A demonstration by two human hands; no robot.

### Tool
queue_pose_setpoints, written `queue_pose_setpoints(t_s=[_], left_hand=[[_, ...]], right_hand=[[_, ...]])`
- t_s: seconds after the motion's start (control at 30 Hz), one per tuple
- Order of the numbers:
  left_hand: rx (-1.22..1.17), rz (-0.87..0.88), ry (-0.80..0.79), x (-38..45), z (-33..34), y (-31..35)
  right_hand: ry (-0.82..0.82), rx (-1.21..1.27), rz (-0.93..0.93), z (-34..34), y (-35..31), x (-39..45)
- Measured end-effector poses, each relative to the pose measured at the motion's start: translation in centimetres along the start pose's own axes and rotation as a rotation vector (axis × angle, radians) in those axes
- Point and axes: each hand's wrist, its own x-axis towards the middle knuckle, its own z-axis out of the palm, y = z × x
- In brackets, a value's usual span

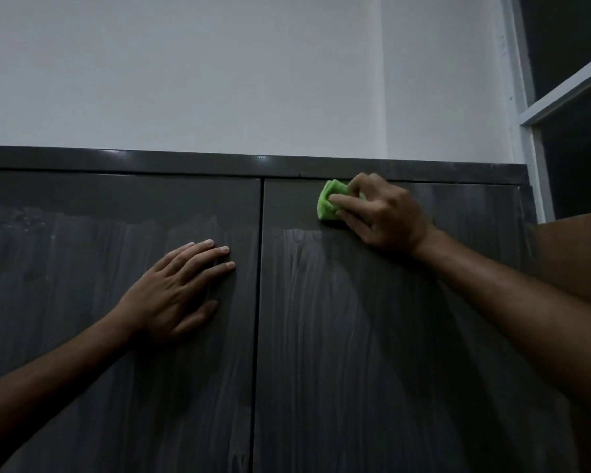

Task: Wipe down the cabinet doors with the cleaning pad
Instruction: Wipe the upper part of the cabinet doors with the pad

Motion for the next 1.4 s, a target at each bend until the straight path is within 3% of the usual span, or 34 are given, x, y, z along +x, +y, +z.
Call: queue_pose_setpoints(t_s=[0.07,0.17,0.23,0.33,0.37,0.5,0.53,0.57,0.63,0.7,0.73,0.83,0.87,0.93,1.03,1.07,1.1,1.2,1.23,1.27,1.37,1.4], left_hand=[[0.001,0.000,-0.003,0.1,-0.1,0.0],[0.000,-0.007,-0.001,0.1,-0.2,0.1],[0.002,-0.004,0.000,0.1,-0.1,0.1],[0.004,-0.001,-0.001,0.0,0.1,-0.1],[0.005,-0.001,-0.001,0.0,0.1,-0.1],[0.002,-0.001,-0.006,0.0,0.1,-0.1],[-0.002,0.000,-0.004,0.0,0.0,-0.1],[-0.006,0.001,0.000,0.0,0.0,-0.1],[-0.013,0.007,0.012,0.0,0.0,-0.1],[-0.014,0.009,0.011,0.0,-0.1,0.0],[-0.012,0.007,0.008,0.0,-0.2,0.0],[-0.008,0.001,0.004,0.2,-0.2,0.1],[-0.007,0.002,0.006,0.2,-0.2,0.1],[0.001,0.006,0.012,0.1,-0.1,0.1],[0.005,0.010,0.009,0.1,-0.2,0.1],[0.005,0.009,0.009,0.1,-0.2,0.1],[0.006,0.007,0.009,0.2,-0.3,0.2],[0.006,0.005,0.009,0.3,-0.3,0.3],[0.008,0.006,0.008,0.2,-0.3,0.2],[0.010,0.007,0.006,0.2,-0.2,0.1],[0.013,0.012,0.006,0.1,0.1,-0.1],[0.012,0.012,0.007,0.0,0.2,-0.1]], right_hand=[[0.055,-0.035,0.132,-0.8,1.4,0.4],[0.179,-0.075,0.546,-0.7,1.0,1.2],[0.139,-0.037,0.423,-0.2,-0.6,0.9],[0.014,0.009,-0.021,-0.6,0.3,-1.2],[0.009,-0.008,-0.012,-1.1,1.5,-1.4],[0.162,-0.122,0.609,-2.0,4.1,-1.2],[0.158,-0.125,0.629,-1.7,3.5,-1.2],[0.133,-0.105,0.534,-1.5,2.7,-1.4],[0.036,-0.050,0.173,-1.2,1.9,-2.7],[0.001,-0.044,0.041,-1.7,3.1,-3.5],[0.022,-0.062,0.120,-2.1,3.8,-3.5],[0.177,-0.110,0.680,-2.2,4.6,-2.7],[0.195,-0.111,0.776,-1.8,4.0,-2.4],[0.159,-0.089,0.631,-1.2,2.5,-2.4],[0.023,-0.072,0.125,-1.6,3.5,-4.2],[0.016,-0.077,0.115,-2.1,4.5,-4.3],[0.031,-0.088,0.201,-2.5,5.4,-4.2],[0.163,-0.132,0.705,-2.7,6.7,-3.2],[0.160,-0.128,0.742,-2.5,6.2,-3.0],[0.141,-0.112,0.663,-2.3,5.6,-3.1],[0.003,-0.095,0.122,-2.5,6.2,-5.1],[-0.019,-0.099,0.047,-2.9,7.2,-5.5]])
